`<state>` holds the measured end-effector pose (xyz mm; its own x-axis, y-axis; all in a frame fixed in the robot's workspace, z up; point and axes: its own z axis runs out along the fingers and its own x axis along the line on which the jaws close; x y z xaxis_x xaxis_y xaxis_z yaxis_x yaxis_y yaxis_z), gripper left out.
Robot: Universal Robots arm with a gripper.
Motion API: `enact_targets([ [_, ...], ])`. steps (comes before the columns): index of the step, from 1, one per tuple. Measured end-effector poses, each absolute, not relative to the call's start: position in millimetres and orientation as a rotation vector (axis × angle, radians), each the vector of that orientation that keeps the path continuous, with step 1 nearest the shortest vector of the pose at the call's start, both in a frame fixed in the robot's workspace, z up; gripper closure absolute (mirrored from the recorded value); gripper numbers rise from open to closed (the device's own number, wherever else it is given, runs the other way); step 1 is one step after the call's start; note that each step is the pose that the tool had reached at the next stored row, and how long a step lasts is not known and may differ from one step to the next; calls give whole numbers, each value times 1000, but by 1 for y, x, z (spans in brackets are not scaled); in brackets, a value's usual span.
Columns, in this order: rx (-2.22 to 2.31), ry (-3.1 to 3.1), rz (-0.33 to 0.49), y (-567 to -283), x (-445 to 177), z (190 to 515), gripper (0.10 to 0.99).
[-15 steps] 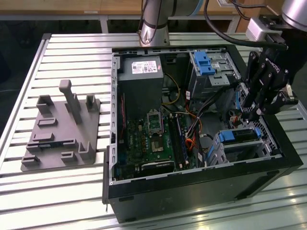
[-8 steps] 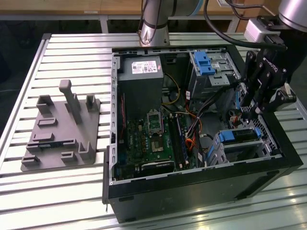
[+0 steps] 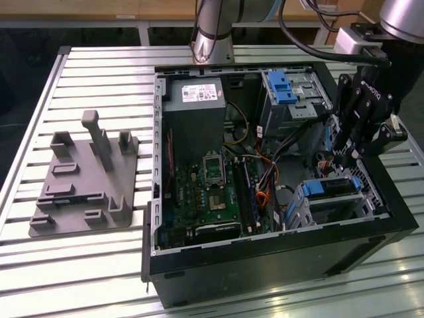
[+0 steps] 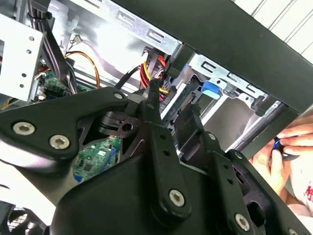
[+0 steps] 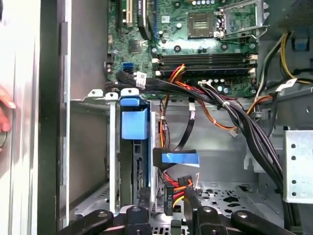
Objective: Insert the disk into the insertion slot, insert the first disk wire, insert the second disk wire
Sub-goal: 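Insert the first disk wire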
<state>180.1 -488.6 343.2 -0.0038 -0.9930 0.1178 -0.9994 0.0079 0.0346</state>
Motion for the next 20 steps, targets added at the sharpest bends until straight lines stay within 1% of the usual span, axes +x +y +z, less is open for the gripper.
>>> enact_targets([
  [13,2089,-2196,86,-485,181,340,678],
  [15,2089,-2196,86,-485,181,340,694],
  [16,2089,-2196,86,-485,181,340,769],
  [20,2089,-2196,86,-484,181,339,769],
])
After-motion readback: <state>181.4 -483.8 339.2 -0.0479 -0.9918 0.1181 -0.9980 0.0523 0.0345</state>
